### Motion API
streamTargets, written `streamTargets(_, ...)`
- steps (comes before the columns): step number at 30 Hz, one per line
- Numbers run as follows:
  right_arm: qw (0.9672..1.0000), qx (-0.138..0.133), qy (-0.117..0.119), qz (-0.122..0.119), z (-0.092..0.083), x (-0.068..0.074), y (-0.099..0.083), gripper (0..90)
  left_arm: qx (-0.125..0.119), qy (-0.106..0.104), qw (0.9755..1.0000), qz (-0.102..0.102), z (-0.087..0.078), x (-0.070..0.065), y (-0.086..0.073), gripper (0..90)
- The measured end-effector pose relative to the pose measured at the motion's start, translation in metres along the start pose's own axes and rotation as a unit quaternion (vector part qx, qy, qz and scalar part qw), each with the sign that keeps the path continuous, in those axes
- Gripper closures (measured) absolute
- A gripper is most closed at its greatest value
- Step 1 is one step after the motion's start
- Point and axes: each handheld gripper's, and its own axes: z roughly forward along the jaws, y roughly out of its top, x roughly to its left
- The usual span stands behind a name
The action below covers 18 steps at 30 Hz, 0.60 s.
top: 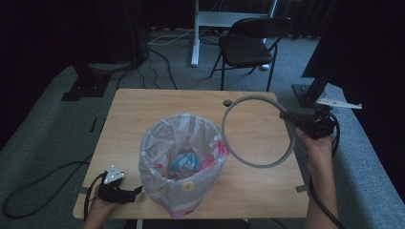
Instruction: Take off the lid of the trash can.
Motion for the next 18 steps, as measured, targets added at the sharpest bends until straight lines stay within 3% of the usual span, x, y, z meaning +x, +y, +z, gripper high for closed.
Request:
streamTargets(8, 0.9993, 0.013, -0.011, 0.033, 0.001, -0.024, -0.026, 82.4, 0.0, 0.0, 1.0, -0.001, 0.0, 0.0, 0.0, 1.1)
streamTargets(13, 0.9986, 0.022, -0.011, 0.046, 0.009, -0.038, -0.044, 82.4, 0.0, 0.001, 1.0, -0.001, 0.0, 0.0, 0.0, 1.1)
streamTargets(18, 0.9972, 0.043, -0.029, 0.053, 0.02, -0.05, -0.063, 82.4, 0.001, 0.001, 1.0, -0.001, 0.0, 0.0, 0.0, 1.1)
